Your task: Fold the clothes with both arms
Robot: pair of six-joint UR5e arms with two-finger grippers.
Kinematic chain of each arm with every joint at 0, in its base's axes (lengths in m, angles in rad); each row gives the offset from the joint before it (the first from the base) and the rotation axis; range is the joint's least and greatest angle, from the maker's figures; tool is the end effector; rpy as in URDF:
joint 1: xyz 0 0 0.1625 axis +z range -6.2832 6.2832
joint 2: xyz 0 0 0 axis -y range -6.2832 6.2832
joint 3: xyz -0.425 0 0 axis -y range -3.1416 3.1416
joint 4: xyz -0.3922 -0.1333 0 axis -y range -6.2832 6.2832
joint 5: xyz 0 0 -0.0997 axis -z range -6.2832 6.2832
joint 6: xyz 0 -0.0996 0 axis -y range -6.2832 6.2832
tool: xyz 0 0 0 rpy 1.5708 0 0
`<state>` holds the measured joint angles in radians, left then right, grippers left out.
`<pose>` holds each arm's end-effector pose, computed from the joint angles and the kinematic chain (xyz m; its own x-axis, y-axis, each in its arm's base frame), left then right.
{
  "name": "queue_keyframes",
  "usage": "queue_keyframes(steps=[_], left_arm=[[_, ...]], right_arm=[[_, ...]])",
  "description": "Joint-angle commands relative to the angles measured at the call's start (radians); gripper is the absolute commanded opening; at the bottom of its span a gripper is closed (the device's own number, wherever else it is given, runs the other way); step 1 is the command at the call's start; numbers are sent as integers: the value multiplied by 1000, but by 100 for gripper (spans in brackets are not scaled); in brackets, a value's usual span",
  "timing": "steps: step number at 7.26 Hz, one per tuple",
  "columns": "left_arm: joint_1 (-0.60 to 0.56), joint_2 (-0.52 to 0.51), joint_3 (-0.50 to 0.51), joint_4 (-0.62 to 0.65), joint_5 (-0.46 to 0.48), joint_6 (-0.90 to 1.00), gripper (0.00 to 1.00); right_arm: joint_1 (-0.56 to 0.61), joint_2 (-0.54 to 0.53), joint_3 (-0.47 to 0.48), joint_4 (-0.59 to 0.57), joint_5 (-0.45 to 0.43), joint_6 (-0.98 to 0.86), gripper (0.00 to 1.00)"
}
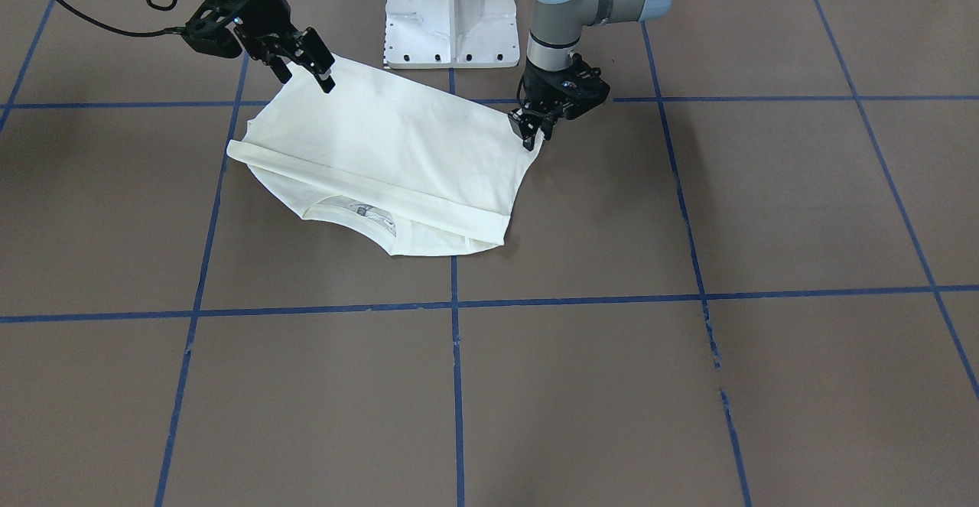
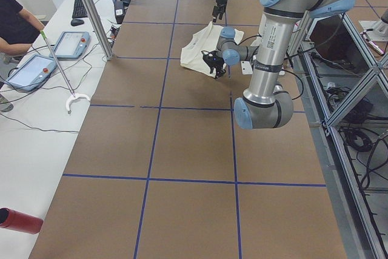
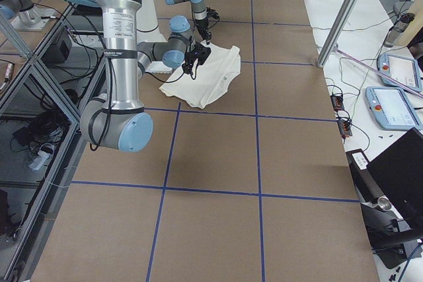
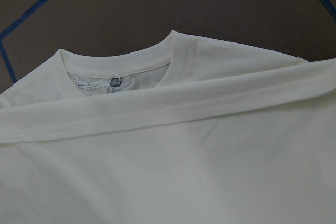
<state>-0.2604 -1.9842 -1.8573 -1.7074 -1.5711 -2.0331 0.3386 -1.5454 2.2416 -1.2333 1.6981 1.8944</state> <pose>0.5565 -0.2862 0.2918 0.4648 -0.5854 -0.6643 0.5190 0.7880 -0.3313 -0.3821 -0.2625 0.3007 0.3855 0.4702 0.7939 -0.3683 0.8673 -0.3348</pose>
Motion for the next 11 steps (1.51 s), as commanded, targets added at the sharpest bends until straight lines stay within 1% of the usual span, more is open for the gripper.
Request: queue_keyframes(steps=[1, 2, 4, 5, 6, 7, 8, 9, 11], left_arm=[[1, 2, -5, 2, -1, 1, 0], [-2, 1, -19, 6, -3, 1, 0], [-70, -7, -22, 6, -9, 16, 0], [-130, -34, -7, 9, -9, 93, 0], [-176, -74, 44, 8, -7, 109, 0], [-228, -158, 134, 3, -7, 110, 0], [-276, -253, 265, -14, -4, 120, 0], [-328, -316, 376, -82, -4, 179, 0], [-431, -387, 556, -209, -3, 330, 0]], right_arm=[[0, 1, 1, 0, 0, 0, 100], [2, 1, 1, 0, 0, 0, 100], [2, 1, 1, 0, 0, 0, 100], [3, -1, 1, 0, 0, 0, 100], [8, -1, 4, 0, 0, 0, 100], [16, -1, 6, 0, 0, 0, 100], [25, -1, 3, 0, 0, 0, 100], [39, -1, 1, 0, 2, 0, 100], [42, -1, -2, 0, 2, 0, 100]])
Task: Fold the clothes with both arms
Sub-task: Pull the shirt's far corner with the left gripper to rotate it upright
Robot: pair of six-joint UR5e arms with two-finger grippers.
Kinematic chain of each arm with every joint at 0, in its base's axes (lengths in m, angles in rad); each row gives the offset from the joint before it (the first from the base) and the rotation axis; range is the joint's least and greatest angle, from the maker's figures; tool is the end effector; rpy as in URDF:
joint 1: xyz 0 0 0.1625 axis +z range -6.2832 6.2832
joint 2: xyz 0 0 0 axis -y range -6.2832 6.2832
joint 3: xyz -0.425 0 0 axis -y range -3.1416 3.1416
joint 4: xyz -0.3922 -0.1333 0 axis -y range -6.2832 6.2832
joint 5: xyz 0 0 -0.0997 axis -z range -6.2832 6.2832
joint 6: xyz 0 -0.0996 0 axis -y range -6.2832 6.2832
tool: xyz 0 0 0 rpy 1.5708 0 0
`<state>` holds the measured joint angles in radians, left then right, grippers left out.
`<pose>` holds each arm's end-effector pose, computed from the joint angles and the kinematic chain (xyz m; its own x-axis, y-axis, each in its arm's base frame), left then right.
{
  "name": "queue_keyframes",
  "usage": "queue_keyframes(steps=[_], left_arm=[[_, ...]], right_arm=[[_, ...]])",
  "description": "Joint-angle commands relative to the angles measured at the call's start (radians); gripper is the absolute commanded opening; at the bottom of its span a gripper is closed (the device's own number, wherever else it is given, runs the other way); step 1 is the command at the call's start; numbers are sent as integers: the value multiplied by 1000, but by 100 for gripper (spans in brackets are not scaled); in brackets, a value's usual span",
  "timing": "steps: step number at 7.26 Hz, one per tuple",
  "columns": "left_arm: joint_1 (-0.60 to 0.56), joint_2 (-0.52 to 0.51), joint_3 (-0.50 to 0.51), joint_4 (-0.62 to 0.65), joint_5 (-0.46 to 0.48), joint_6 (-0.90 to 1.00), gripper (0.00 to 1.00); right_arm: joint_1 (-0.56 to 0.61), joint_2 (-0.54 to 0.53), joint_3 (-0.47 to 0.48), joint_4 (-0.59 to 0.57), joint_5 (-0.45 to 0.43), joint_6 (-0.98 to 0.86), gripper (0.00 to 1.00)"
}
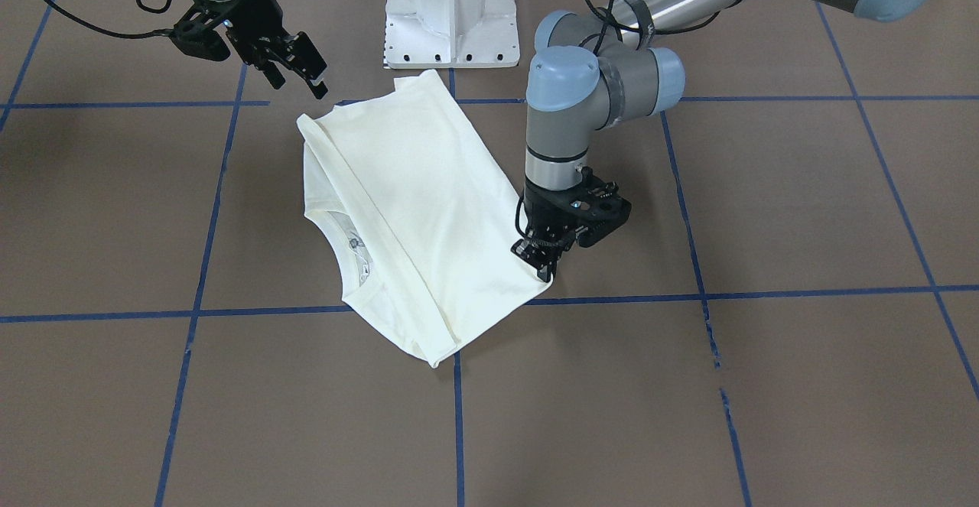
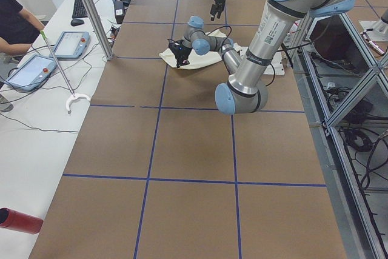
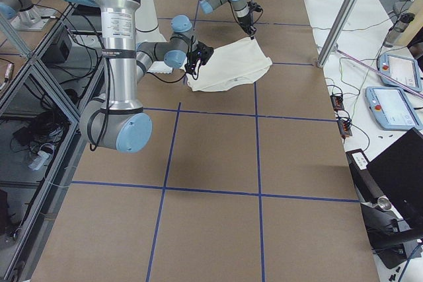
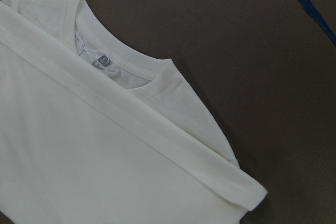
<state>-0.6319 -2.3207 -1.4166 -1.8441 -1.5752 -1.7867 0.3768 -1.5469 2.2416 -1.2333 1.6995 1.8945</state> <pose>0.5305 -0.5530 0.2416 0.3829 -0.5458 -0.7454 0.6859 0.7084 -0.1664 -0.3717 -0.2767 0.3014 0.3687 0.4851 0.7929 -0.4005 0.8527 -0.3355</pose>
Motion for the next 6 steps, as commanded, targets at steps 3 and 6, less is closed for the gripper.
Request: queue_keyframes(steps=[3, 6], left_arm=[[-66, -233, 459, -346, 7, 150, 0], [-69, -229, 479, -377, 49, 191, 92]], right_arm=[[16, 1, -5, 0, 0, 0, 100], [14, 4, -20, 0, -17, -2, 100]])
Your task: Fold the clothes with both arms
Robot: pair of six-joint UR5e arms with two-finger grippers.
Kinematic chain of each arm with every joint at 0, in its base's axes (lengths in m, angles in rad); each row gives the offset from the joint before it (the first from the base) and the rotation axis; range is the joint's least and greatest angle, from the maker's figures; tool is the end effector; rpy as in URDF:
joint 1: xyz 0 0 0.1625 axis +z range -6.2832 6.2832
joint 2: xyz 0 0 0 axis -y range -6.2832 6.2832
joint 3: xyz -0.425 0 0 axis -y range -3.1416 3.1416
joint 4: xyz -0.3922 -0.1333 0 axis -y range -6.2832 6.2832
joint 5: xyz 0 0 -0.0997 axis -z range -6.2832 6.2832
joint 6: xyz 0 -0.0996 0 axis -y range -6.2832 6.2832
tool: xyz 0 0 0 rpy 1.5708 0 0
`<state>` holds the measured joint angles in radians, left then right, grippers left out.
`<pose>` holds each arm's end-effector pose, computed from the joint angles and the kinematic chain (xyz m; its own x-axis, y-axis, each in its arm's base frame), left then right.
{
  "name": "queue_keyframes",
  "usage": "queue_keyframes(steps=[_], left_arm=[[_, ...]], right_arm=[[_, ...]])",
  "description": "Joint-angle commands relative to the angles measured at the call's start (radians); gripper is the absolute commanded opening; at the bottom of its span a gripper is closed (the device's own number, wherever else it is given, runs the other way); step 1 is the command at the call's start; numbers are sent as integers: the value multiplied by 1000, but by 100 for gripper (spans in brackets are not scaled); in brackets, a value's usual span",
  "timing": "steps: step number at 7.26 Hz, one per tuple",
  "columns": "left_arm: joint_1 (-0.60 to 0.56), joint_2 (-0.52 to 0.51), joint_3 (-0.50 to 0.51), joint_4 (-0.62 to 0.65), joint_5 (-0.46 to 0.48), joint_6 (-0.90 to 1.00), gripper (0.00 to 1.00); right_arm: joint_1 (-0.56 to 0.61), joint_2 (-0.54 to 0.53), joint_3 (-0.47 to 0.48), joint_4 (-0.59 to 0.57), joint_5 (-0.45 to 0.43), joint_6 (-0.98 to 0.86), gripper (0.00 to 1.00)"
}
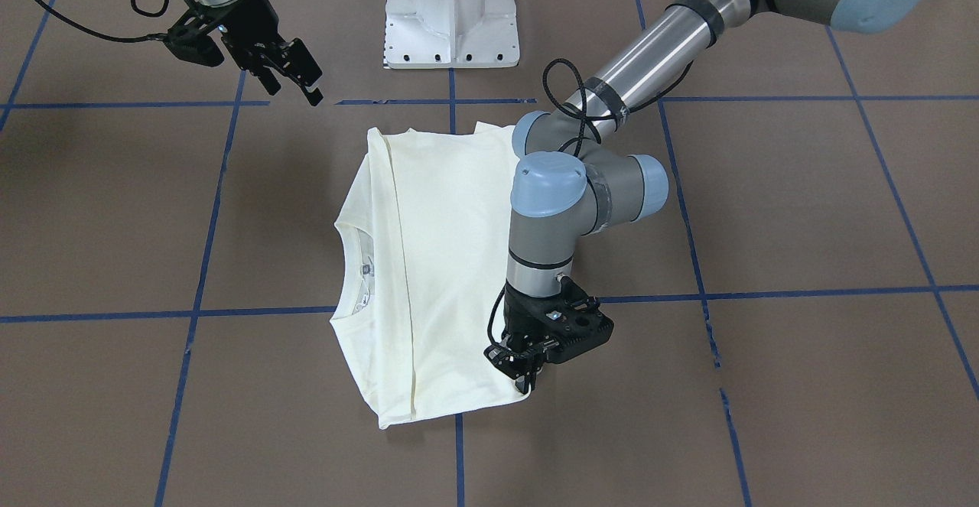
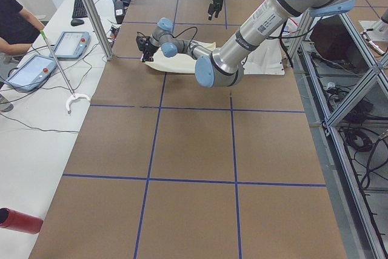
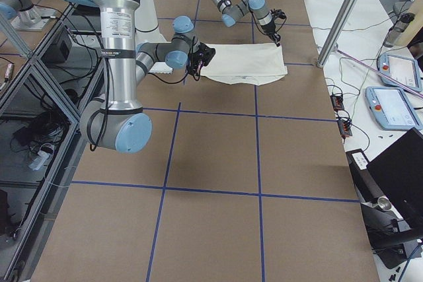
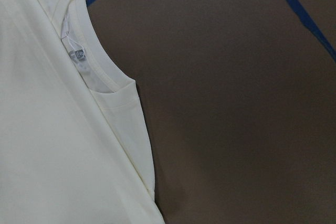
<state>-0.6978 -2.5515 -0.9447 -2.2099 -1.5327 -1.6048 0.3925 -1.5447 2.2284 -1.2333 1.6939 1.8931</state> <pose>0.5699 -0.6568 0.2336 0.3952 -0.3757 -0.8383 0.6804 0.7328 -0.0077 -0.3709 -0.2846 0.3062 0.3682 0.4926 0.7885 -0.4212 0.8444 -0.3309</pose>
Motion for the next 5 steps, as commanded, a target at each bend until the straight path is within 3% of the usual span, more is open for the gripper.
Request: queue_keyframes(steps=[1, 2, 3, 4, 5], left_arm=[[-21, 7, -5, -14, 0, 91, 100], [-32, 45, -75, -2, -21, 115, 100], [-44, 107, -177, 37, -149, 159, 100], [-46, 210, -359, 105, -200, 178, 100], [-43, 328, -589, 174, -204, 199, 100]], right_arm=[[14, 46, -39, -3, -14, -9, 100], [26, 105, -83, -14, -13, -15, 100], [34, 159, -134, -15, -14, -17, 100], [45, 198, -177, -29, -4, -57, 100], [43, 281, -215, -172, -5, -168, 100]])
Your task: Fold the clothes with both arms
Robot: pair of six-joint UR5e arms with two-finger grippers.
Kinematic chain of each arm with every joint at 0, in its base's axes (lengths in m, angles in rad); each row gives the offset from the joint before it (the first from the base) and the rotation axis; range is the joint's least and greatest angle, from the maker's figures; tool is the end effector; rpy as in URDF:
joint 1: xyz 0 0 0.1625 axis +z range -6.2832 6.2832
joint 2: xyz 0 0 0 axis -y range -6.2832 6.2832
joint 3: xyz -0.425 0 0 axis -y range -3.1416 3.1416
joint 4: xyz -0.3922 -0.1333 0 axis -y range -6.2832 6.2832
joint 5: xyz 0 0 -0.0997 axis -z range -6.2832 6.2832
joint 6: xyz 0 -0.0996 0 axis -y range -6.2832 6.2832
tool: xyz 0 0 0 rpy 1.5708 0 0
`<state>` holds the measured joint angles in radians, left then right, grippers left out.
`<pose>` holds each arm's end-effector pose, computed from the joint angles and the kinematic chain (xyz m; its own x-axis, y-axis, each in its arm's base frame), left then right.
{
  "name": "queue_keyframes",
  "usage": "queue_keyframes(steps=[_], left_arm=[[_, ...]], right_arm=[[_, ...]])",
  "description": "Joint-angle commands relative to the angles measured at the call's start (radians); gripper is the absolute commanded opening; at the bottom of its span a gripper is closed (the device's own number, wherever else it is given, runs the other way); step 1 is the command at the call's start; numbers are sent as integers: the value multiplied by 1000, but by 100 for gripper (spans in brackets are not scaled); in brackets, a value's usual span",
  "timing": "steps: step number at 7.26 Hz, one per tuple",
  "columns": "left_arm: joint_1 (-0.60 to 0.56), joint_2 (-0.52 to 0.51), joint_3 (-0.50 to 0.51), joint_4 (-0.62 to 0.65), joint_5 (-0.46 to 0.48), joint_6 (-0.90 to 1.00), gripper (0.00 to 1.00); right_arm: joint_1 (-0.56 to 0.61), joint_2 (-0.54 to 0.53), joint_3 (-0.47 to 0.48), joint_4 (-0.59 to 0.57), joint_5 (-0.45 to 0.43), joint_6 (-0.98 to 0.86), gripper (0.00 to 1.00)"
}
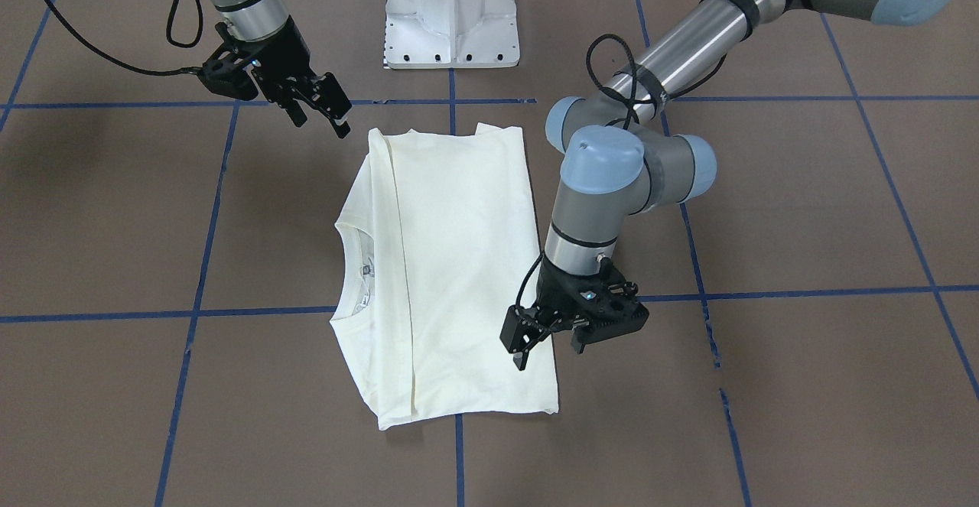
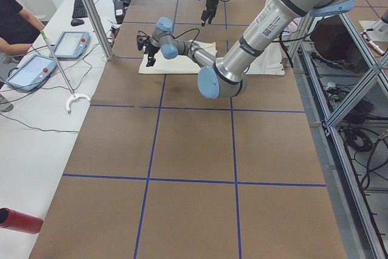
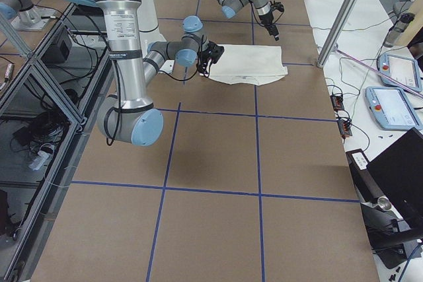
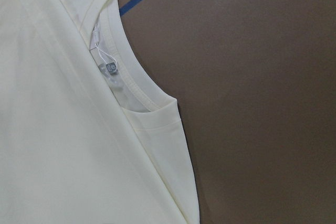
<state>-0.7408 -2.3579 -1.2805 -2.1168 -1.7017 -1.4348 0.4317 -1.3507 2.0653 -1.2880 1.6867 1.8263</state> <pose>0.4954 -0.6161 0.2392 0.4478 -0.2274 -0.8648 0.5301 0.8463 0.0520 -0.4270 -0.3308 0.2901 0.3940 0.4579 0.7969 -0.4413 0.8548 -0.2730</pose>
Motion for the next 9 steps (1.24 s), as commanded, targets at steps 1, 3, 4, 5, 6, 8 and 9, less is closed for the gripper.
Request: queue_keyframes(steps=[1, 3, 4, 5, 6, 8, 9], left_arm=[[4, 208, -405, 139, -82, 43, 100], [21, 265, -643, 278, -153, 45, 100], [35, 267, -727, 335, -183, 44, 100], [38, 269, -758, 363, -185, 42, 100], [38, 270, -757, 365, -187, 44, 100], [38, 270, -755, 363, -188, 42, 100], [40, 270, -757, 363, -188, 39, 100]], right_arm=[[1, 201, -98, -283, 1, -186, 100], [-17, 300, -189, -356, 4, -367, 100], [-30, 341, -268, -364, 5, -430, 100], [-36, 353, -304, -390, 11, -523, 100], [-36, 357, -315, -405, 59, -600, 100], [-36, 355, -317, -445, 155, -604, 100], [-39, 358, -317, -496, 162, -608, 100]])
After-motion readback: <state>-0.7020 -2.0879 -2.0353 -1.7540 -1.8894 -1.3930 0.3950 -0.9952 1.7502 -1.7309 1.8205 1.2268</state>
